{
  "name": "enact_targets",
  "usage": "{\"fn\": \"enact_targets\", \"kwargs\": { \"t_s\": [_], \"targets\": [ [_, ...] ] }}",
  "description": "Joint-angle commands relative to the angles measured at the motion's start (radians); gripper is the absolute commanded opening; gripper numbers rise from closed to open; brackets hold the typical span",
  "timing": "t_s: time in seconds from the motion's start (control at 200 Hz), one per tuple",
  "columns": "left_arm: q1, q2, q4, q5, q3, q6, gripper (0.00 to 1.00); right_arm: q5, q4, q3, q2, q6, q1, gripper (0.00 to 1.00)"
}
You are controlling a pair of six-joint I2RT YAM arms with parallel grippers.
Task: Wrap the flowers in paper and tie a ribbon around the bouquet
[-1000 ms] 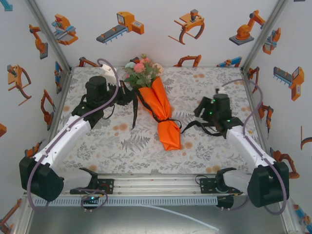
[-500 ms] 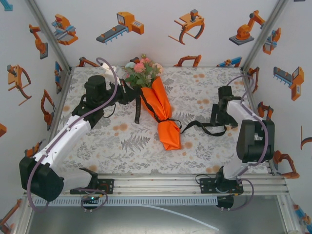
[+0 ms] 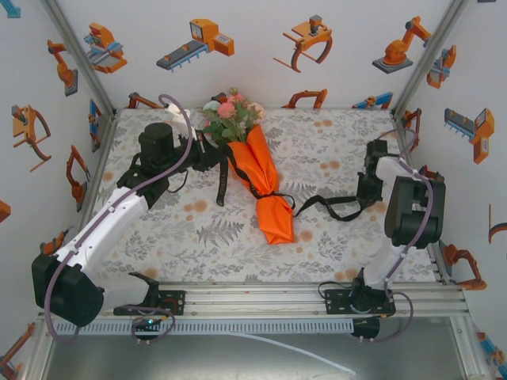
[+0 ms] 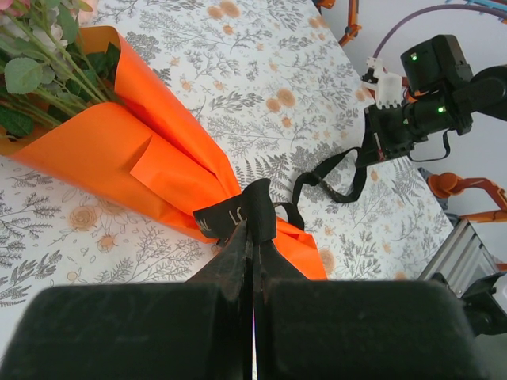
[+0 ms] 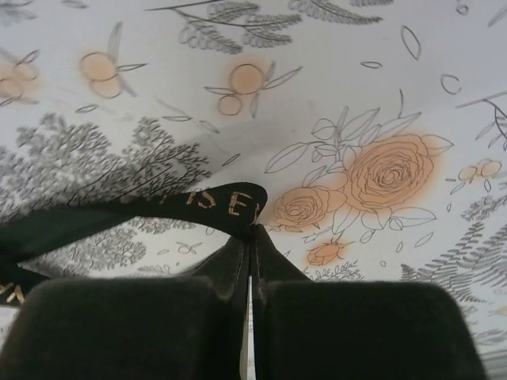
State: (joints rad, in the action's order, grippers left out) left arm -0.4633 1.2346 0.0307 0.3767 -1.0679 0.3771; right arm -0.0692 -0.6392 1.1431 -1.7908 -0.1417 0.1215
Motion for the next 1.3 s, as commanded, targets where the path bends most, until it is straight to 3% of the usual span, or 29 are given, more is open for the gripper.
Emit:
{"fn": "enact_targets", "kwargs": {
  "t_s": [0.0,0.16,0.3,0.441,0.606,0.691,0.776,0.801,0.841,0.866,0.911,1.041,1.126,1.212,1.297],
  "targets": [
    [-0.003,0.007,-0.018,0.044,0.017,-0.052,0.0,0.197,0.01,0.047,0.129,-0.032,-0.005,0.0],
    [-0.01,0.015,-0.078,0.118,0.054,-0.135,0.0,0.368,0.008,0.145,0.313,-0.156,-0.13,0.0],
    [-0.031,0.011,-0.265,0.186,0.131,-0.177,0.0,0.515,0.204,0.201,0.347,-0.435,-0.25,0.0],
    [-0.061,0.017,-0.375,0.243,0.162,-0.194,0.0,0.503,0.378,0.309,0.242,-0.587,-0.428,0.0],
    [-0.138,0.003,-0.345,0.31,0.167,-0.314,0.0,0.545,0.447,0.578,-0.067,-0.669,-0.597,0.01],
    [-0.159,-0.005,-0.331,0.293,0.179,-0.327,0.0,0.596,0.348,0.81,-0.235,-0.661,-0.695,0.11],
    [-0.159,-0.008,-0.364,0.269,0.197,-0.305,0.0,0.671,0.271,0.995,-0.345,-0.655,-0.779,0.31],
    [-0.16,-0.007,-0.367,0.263,0.198,-0.301,0.0,0.694,0.268,1.02,-0.356,-0.66,-0.79,0.41],
    [-0.16,-0.003,-0.368,0.257,0.195,-0.297,0.0,0.71,0.264,1.033,-0.345,-0.661,-0.794,0.66],
    [-0.16,0.001,-0.365,0.252,0.192,-0.295,0.0,0.697,0.26,1.02,-0.322,-0.655,-0.786,0.76],
    [-0.16,0.01,-0.356,0.234,0.18,-0.293,0.0,0.668,0.276,0.956,-0.243,-0.645,-0.759,0.81],
    [-0.16,0.044,-0.339,0.144,0.142,-0.264,0.0,0.555,0.417,0.631,0.053,-0.669,-0.634,0.8],
    [-0.159,0.087,-0.302,0.014,0.101,-0.218,0.0,0.364,0.425,0.408,0.278,-0.627,-0.604,0.78],
    [-0.152,0.153,-0.211,-0.127,0.033,-0.166,0.0,0.083,0.499,0.145,0.495,-0.569,-0.69,0.7],
    [-0.135,0.221,-0.187,-0.184,-0.013,-0.095,0.0,-0.196,0.657,-0.112,0.649,-0.496,-0.88,0.6]
  ]
}}
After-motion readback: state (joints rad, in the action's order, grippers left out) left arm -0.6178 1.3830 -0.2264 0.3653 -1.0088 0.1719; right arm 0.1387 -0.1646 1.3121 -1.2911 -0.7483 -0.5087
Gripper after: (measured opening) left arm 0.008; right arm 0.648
